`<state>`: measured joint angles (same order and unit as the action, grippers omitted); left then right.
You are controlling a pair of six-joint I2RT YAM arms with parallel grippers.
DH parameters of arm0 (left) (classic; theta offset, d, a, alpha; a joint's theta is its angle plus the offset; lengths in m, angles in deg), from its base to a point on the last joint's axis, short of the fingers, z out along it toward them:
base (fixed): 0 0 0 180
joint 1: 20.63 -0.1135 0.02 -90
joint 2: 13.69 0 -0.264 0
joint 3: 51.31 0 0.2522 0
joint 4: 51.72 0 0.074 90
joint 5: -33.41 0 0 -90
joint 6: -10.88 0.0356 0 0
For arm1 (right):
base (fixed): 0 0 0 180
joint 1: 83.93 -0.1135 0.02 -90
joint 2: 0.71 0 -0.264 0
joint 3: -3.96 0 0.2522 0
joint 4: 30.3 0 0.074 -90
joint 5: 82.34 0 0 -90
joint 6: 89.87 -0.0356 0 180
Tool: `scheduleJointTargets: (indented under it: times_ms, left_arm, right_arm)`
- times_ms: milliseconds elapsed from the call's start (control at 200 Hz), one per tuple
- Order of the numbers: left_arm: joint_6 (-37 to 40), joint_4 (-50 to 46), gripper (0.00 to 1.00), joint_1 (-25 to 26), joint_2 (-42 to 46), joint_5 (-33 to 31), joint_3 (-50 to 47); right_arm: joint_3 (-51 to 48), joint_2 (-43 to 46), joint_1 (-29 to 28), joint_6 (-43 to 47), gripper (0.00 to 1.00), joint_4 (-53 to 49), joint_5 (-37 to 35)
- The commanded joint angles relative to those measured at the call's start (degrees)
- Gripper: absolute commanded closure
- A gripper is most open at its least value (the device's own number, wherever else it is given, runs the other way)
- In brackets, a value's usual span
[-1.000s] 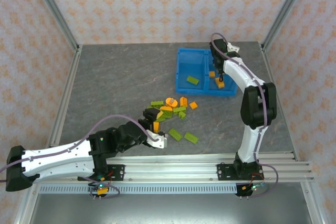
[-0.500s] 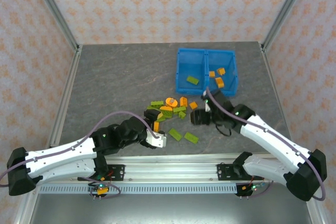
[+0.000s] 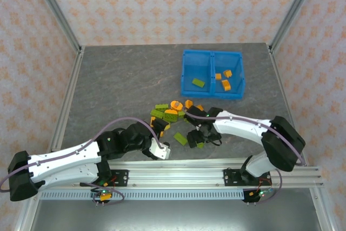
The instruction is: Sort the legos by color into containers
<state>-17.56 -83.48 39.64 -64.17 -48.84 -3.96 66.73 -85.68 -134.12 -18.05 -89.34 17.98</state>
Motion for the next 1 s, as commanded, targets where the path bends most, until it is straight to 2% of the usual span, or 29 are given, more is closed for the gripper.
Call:
scheduleJointTargets:
  times_ms: [0,90,180,325,400,621,756,876,996]
  left_arm:
    - [0.8,-1.4,0.0,-0.4,-0.1,1.4,1.5]
    - [0.8,-1.5,0.0,-0.4,0.2,1.2,1.5]
    - [0.9,-1.5,0.0,-0.4,0.1,1.2,1.5]
    - [1.4,-1.8,0.0,-0.5,0.1,0.8,1.3]
    - [1.5,-1.4,0.0,-0.5,0.1,1.0,1.1]
    - [0.5,-0.7,0.0,-0.5,0.2,3.2,1.1]
    - [-1.8,1.1,0.0,-0.5,0.3,1.6,1.6]
    - [-5.1,5.1,0.0,-0.8,1.1,-2.5,1.5]
    - [-10.2,10.2,0.0,-1.3,2.3,-7.4,1.1]
  right_arm:
    - [1.5,-2.2,-1.6,0.9,0.12,1.8,0.7]
    - [1.1,-4.4,-2.4,0.6,0.17,3.1,1.1]
    - [1.0,-7.0,-2.3,0.0,0.27,3.5,0.2]
    - [1.6,-8.4,-2.4,-1.7,0.57,3.8,-1.7]
    - [2.0,-7.3,-2.4,-2.4,0.63,4.0,-2.9]
    - [2.9,0.5,-2.4,-4.4,0.69,6.6,-4.8]
    - [4.5,8.1,-1.3,-5.2,0.7,11.2,-6.8]
    - [8.6,9.8,4.0,-3.6,0.7,14.0,-11.2]
    - [16.2,4.0,9.6,-0.3,0.7,15.2,-15.1]
